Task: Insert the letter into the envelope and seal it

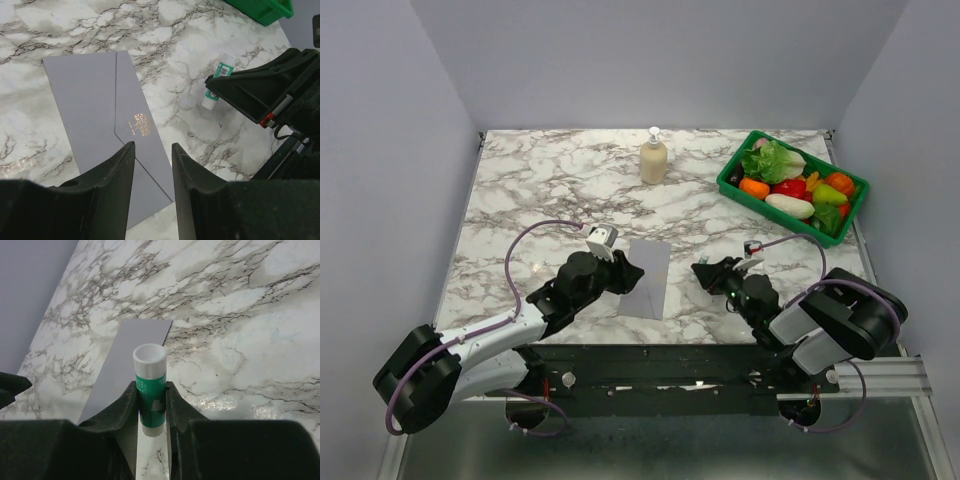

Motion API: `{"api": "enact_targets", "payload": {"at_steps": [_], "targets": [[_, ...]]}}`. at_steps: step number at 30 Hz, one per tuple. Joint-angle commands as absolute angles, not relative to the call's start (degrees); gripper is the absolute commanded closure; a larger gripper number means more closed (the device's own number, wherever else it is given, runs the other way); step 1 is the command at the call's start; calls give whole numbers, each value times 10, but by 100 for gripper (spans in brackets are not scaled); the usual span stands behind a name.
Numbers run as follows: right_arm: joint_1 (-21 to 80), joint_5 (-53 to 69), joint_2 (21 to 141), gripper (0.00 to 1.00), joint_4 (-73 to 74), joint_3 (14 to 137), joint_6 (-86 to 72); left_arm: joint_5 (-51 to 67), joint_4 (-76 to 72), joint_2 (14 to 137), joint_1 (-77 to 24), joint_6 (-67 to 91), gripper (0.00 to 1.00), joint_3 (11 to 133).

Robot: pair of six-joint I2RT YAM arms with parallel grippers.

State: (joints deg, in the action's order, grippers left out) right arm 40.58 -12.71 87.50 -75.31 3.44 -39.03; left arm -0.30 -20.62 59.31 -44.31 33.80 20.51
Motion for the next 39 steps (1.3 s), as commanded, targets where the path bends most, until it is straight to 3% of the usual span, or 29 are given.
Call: {"api": "enact_targets", "payload": {"at_steps": [1, 39], "targets": [[394, -143, 876, 99, -923, 28, -390, 16, -221, 591, -439, 330, 57, 203], [378, -107, 935, 99, -920, 67, -396, 31, -235, 615, -429, 328, 60, 206]]}}
